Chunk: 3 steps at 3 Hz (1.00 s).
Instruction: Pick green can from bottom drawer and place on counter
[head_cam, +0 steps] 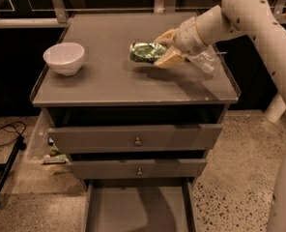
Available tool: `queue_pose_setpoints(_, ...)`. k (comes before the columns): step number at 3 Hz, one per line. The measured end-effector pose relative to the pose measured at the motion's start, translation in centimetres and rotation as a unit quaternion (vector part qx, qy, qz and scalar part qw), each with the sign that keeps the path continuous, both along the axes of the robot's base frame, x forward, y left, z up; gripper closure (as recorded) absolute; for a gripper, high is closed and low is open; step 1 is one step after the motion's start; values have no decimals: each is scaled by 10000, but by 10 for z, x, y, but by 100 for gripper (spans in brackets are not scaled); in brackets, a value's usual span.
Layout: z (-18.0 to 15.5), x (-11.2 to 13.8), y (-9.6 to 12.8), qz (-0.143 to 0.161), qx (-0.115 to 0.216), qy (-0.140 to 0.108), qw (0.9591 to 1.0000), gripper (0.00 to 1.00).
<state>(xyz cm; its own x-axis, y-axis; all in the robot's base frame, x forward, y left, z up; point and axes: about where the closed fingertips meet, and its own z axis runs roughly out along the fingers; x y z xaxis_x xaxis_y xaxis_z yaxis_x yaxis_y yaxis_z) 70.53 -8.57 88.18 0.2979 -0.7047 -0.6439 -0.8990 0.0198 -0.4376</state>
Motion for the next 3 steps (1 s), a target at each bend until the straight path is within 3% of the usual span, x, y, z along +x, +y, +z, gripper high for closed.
queue_pose_setpoints(2, -31, 5, 3, -16, -340, 441, 9984, 94)
queue_pose_setpoints(3, -31, 5, 4, -16, -340, 442, 9984, 75)
